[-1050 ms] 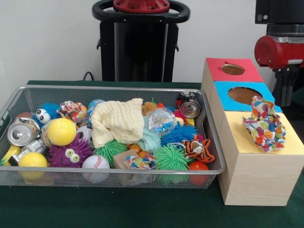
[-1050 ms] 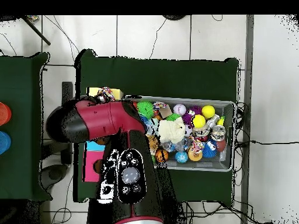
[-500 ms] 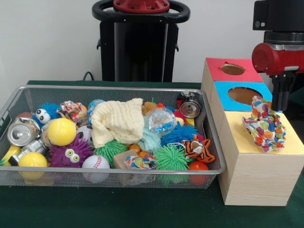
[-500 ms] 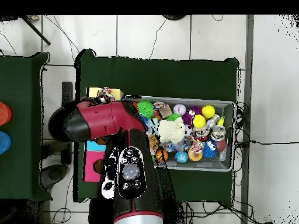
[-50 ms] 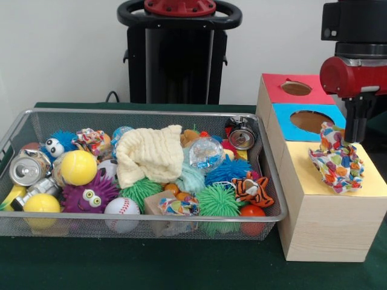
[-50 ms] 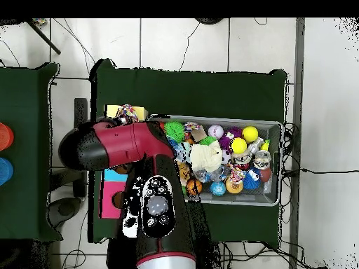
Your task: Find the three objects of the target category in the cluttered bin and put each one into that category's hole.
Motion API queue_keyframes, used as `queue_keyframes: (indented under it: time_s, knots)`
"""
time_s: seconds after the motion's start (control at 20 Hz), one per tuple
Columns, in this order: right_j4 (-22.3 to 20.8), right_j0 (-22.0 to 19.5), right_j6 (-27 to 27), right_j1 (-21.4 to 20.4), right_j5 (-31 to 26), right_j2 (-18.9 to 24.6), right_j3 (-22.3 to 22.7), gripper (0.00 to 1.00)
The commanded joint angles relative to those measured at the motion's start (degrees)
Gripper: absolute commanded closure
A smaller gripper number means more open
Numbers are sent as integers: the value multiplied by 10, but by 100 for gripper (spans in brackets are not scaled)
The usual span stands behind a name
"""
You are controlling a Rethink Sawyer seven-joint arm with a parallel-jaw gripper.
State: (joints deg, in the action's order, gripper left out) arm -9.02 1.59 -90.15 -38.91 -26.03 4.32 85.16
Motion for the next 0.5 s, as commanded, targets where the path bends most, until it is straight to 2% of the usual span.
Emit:
queue_keyframes:
  time_s: [0.05, 0.5]
  knots:
    - [-9, -6, -74, 26, 13, 10, 29, 100]
    - [-8, -3, -88, 38, 25, 3, 26, 100]
